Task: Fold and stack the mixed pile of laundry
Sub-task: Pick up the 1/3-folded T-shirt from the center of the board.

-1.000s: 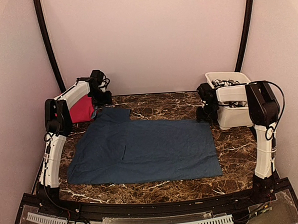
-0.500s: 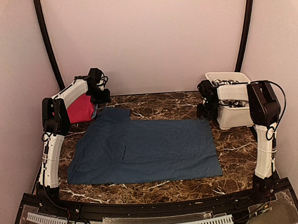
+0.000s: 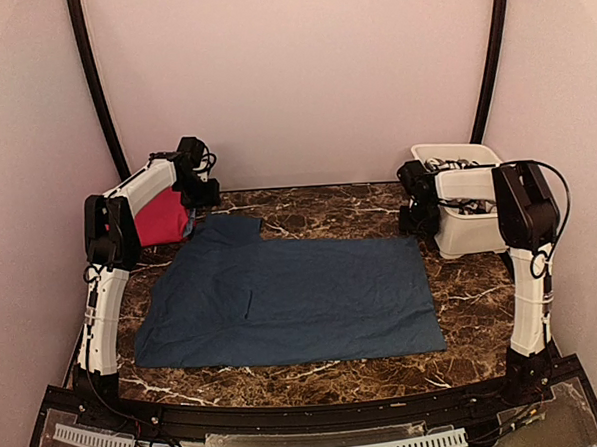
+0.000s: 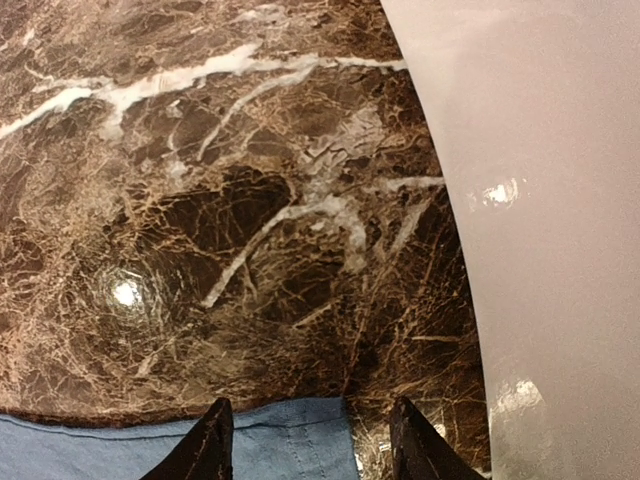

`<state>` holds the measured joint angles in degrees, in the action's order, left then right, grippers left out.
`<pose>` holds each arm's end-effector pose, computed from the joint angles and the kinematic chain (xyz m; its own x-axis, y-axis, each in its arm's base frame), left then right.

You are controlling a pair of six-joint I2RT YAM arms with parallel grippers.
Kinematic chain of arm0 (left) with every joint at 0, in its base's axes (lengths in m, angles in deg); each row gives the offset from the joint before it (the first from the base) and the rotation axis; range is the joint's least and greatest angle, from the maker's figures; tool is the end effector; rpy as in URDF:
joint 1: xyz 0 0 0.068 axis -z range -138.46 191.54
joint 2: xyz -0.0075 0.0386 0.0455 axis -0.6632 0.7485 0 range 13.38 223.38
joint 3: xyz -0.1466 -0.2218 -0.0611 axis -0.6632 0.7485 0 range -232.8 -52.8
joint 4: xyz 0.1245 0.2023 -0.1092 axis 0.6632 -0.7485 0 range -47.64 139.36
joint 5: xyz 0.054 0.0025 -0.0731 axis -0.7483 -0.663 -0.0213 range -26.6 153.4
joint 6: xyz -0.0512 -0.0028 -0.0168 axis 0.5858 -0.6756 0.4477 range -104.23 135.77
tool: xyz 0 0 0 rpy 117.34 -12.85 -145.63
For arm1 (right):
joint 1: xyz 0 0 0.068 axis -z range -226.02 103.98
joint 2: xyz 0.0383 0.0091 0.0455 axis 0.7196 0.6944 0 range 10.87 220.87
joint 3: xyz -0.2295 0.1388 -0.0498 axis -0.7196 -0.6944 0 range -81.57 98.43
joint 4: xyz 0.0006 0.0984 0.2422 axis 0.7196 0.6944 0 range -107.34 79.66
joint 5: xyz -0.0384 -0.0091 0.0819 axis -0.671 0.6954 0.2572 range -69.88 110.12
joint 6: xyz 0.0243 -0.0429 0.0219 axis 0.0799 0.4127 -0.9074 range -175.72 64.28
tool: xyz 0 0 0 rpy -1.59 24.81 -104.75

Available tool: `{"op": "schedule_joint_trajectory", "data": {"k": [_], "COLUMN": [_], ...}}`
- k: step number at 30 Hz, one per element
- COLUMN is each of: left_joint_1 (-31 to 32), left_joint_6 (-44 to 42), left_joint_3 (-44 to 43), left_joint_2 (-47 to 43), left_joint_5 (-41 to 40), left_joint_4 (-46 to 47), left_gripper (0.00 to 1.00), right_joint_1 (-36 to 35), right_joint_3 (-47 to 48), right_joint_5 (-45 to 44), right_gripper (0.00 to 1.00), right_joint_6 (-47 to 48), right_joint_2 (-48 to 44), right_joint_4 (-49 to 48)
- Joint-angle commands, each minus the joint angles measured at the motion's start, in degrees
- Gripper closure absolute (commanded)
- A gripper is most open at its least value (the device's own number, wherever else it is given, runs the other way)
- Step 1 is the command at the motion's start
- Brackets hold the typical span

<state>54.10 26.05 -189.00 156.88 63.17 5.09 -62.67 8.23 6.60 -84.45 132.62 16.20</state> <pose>0.5378 -0.1196 0.2131 -0.7907 -0.0067 -0.6122 0.0751 0.9913 -0.1080 0.4274 0.1190 0.1605 -0.8537 0.2325 -0.4660 0.2563 0.9665 0.0127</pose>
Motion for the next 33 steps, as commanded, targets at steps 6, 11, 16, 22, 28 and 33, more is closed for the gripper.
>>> {"op": "schedule_joint_trajectory", "data": {"k": [6, 11, 16, 22, 28, 33], "left_joint_1": [0.28, 0.28, 0.15, -0.89, -0.38, 2.32], "left_joint_6": [-0.32, -0.32, -0.23, 0.69, 0.47, -0.4], "left_joint_3": [0.76, 0.76, 1.17, 3.18, 5.79, 13.77], "left_joint_2": [-4.15, -4.22, -4.2, -4.23, -5.41, -13.95], "left_joint_5": [-2.43, -3.44, -4.72, -8.31, -7.23, -9.62], "left_joint_4": [-2.06, -3.45, -6.35, -10.35, -12.3, -6.34], "left_gripper": [0.47, 0.47, 0.44, 0.44, 0.52, 0.46], "right_joint_1": [0.68, 1.09, 1.11, 1.0, 1.0, 0.96], "right_joint_3": [0.37, 0.09, -1.25, -1.53, -2.87, -2.78], "right_joint_5": [0.77, 2.15, 3.83, 4.6, 5.0, 5.46], "right_gripper": [0.69, 1.0, 1.0, 1.0, 1.0, 1.0], "right_joint_6": [-0.49, -0.71, -0.91, -0.5, -0.38, 0.03], "right_joint_2": [2.97, 2.68, 0.94, 0.62, -0.69, -0.31], "right_joint_4": [0.91, 0.61, -1.31, -1.72, -2.8, -3.19]}}
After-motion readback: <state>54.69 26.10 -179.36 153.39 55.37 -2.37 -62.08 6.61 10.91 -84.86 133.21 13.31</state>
